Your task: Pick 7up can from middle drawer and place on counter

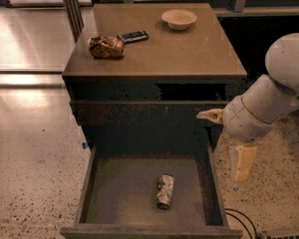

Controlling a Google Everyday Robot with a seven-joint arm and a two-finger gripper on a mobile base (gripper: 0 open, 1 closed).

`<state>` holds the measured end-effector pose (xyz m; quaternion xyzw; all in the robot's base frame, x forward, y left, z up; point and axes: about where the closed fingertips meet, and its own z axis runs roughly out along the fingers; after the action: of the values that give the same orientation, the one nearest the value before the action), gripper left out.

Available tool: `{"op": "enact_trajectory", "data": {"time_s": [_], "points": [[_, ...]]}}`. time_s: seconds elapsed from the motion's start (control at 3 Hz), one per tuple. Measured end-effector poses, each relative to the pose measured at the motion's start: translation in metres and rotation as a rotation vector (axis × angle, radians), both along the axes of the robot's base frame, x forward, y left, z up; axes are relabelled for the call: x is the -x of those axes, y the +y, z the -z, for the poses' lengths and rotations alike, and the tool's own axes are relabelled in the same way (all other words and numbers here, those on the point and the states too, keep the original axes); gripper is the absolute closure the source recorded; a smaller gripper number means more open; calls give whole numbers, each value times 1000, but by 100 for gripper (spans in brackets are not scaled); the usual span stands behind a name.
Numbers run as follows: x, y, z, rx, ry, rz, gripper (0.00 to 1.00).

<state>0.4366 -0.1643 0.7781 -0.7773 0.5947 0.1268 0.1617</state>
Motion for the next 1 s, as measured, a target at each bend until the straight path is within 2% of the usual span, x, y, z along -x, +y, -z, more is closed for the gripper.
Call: {"op": "enact_trajectory", "data": {"time_s": [0.67, 1.0], "points": [[-2, 2, 11, -16, 7, 3, 0], [-16, 13, 57, -27, 24, 4, 0]]}}
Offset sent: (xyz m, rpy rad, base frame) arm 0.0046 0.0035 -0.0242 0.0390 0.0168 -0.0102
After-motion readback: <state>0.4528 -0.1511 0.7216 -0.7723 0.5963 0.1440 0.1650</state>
